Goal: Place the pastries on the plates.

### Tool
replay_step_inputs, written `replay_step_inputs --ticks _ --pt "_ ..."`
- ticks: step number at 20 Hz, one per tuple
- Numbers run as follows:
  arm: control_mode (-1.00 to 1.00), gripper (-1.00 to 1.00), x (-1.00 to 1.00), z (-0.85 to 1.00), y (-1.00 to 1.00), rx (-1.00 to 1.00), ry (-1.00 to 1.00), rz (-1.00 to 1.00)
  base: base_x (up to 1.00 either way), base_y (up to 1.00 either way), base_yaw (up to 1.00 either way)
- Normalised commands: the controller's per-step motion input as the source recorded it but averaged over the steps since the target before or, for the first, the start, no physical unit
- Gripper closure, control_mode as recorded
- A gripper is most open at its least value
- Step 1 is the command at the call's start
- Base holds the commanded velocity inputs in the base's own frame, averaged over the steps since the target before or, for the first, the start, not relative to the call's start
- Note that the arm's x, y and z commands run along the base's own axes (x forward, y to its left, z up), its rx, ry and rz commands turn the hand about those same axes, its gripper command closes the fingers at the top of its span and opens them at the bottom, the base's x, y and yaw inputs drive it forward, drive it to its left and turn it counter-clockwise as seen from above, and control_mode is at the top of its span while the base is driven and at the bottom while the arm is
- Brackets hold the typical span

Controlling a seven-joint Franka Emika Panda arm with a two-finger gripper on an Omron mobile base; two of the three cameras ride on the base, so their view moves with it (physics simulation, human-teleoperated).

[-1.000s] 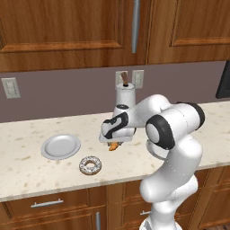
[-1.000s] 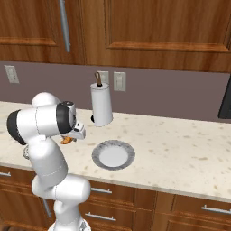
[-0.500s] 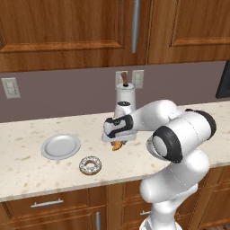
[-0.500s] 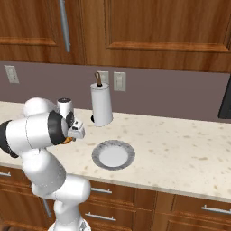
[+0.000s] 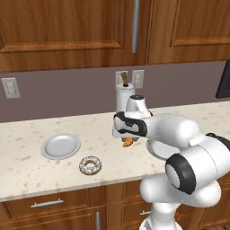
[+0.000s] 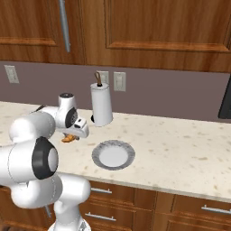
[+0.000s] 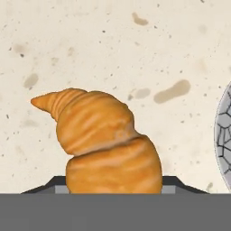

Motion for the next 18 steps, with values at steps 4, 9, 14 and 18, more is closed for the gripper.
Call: replay_step_inputs --ticks 4,9,14,18 --pt "-1.00 1.00 -0.14 0.28 -0.44 -0.01 0.00 -0.10 0.00 0.00 0.00" --pt "-1.00 1.00 -0.17 0.01 -0.62 -0.03 0.00 -0.11 0.00 0.00 0.00" --pt "-1.00 1.00 0.00 0.00 -0.71 -0.01 0.00 -0.02 0.00 0.00 0.00" --pt "-1.00 1.00 0.02 0.00 -0.62 0.00 0.00 0.00 0.00 0.00 0.00"
